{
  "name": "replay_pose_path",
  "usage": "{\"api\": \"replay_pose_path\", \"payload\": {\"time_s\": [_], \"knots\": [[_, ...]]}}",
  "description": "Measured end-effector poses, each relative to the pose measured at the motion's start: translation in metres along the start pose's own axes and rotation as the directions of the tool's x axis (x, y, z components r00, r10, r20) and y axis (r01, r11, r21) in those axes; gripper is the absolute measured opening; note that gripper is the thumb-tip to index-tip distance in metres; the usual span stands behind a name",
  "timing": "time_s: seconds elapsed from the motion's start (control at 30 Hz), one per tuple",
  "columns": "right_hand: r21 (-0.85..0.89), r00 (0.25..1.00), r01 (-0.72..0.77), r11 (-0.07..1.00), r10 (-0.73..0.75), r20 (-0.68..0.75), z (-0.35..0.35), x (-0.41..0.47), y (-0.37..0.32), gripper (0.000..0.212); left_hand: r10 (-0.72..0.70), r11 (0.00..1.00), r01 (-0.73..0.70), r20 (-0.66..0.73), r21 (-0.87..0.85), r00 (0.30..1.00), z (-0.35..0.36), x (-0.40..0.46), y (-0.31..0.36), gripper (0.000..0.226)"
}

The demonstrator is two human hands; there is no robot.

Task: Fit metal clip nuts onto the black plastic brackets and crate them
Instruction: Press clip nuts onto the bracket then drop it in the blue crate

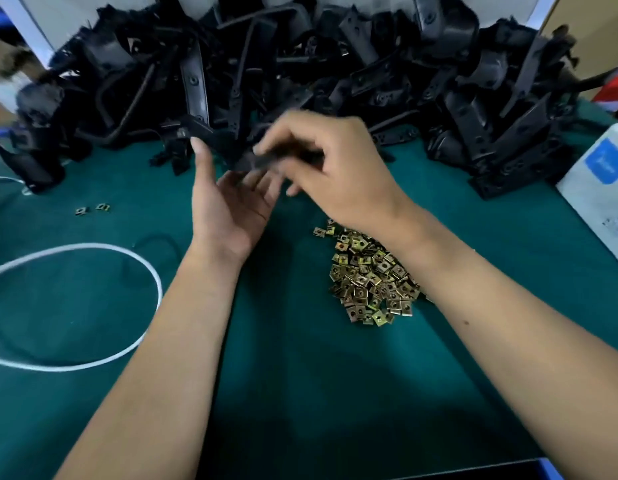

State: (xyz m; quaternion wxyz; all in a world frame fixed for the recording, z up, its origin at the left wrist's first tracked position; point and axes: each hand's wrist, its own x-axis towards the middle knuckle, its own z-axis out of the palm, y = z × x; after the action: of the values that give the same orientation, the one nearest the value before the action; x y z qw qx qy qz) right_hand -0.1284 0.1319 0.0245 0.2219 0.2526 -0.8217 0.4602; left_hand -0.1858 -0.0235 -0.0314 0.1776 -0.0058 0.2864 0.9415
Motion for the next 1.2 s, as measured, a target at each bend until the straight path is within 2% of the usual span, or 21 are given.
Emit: {"api": "replay_pose_path", "payload": {"time_s": [0.1,0.2,0.27,0.3,0.37,0.43,0.53,0.6,0.67,0.7,0.77,0.83,0.9,0.97,1.07,1.13,1.2], "knots": [[-0.002,0.987,-0.123,0.992,0.122,0.107,-0.003,-0.023,0.015,0.030,0.061,0.997,-0.063,-0.056,-0.035,0.997,-0.003,0.001,0.009,0.044],[-0.161,0.976,-0.150,0.975,0.172,0.133,-0.009,-0.037,0.026,0.044,0.047,0.995,-0.056,-0.100,-0.084,0.994,-0.005,-0.001,0.014,0.034],[-0.342,0.968,-0.148,0.928,0.206,0.141,-0.012,-0.042,0.033,0.041,0.030,0.998,-0.035,-0.103,-0.046,0.994,-0.008,-0.001,0.016,0.025],[-0.446,0.958,-0.140,0.884,0.235,0.164,-0.013,-0.045,0.035,0.038,-0.002,0.999,-0.002,-0.082,-0.043,0.997,-0.009,-0.002,0.018,0.023],[-0.567,0.919,-0.162,0.808,0.332,0.211,-0.011,-0.049,0.037,0.031,-0.070,0.998,0.069,-0.005,-0.009,0.998,-0.011,-0.003,0.021,0.034],[-0.578,0.899,-0.172,0.798,0.367,0.238,-0.007,-0.052,0.036,0.021,-0.119,0.989,0.112,0.066,0.093,0.991,-0.013,-0.004,0.025,0.042],[-0.566,0.917,-0.141,0.812,0.323,0.235,-0.004,-0.055,0.035,0.008,-0.199,0.948,0.158,0.128,0.275,0.972,-0.011,-0.008,0.023,0.047],[-0.483,0.946,-0.178,0.857,0.284,0.156,-0.003,-0.057,0.036,0.007,-0.182,0.915,0.127,0.111,0.383,0.977,-0.011,-0.012,0.017,0.046],[-0.289,0.963,-0.267,0.920,0.266,-0.042,-0.005,-0.061,0.038,0.011,-0.183,0.871,0.109,0.111,0.479,0.977,-0.009,-0.016,0.009,0.031],[-0.184,0.949,-0.302,0.935,0.277,-0.151,-0.007,-0.063,0.039,0.015,-0.215,0.831,0.109,0.136,0.545,0.967,-0.007,-0.018,0.005,0.026],[0.055,0.895,-0.353,0.934,0.354,-0.271,-0.010,-0.064,0.042,0.017,-0.291,0.734,0.094,0.186,0.673,0.938,-0.003,-0.019,-0.001,0.031],[0.361,0.834,-0.367,0.857,0.475,-0.281,-0.012,-0.064,0.044,0.019,-0.324,0.663,0.077,0.193,0.745,0.926,0.000,-0.017,-0.003,0.044],[0.575,0.782,-0.356,0.737,0.572,-0.248,-0.013,-0.064,0.044,0.019,-0.320,0.630,0.044,0.208,0.776,0.924,0.002,-0.017,-0.001,0.053],[0.645,0.768,-0.353,0.678,0.604,-0.214,-0.015,-0.064,0.043,0.018,-0.335,0.632,0.057,0.206,0.773,0.920,0.004,-0.020,-0.002,0.053],[0.562,0.803,-0.359,0.745,0.554,-0.221,-0.018,-0.063,0.044,0.016,-0.420,0.600,0.188,0.106,0.777,0.901,0.006,-0.025,-0.004,0.046],[0.505,0.821,-0.350,0.789,0.518,-0.239,-0.020,-0.062,0.044,0.015,-0.500,0.589,0.243,0.111,0.771,0.859,0.006,-0.027,-0.004,0.042],[0.460,0.832,-0.359,0.813,0.502,-0.238,-0.022,-0.062,0.044,0.015,-0.541,0.586,0.244,0.149,0.772,0.827,0.005,-0.030,-0.002,0.049]]}}
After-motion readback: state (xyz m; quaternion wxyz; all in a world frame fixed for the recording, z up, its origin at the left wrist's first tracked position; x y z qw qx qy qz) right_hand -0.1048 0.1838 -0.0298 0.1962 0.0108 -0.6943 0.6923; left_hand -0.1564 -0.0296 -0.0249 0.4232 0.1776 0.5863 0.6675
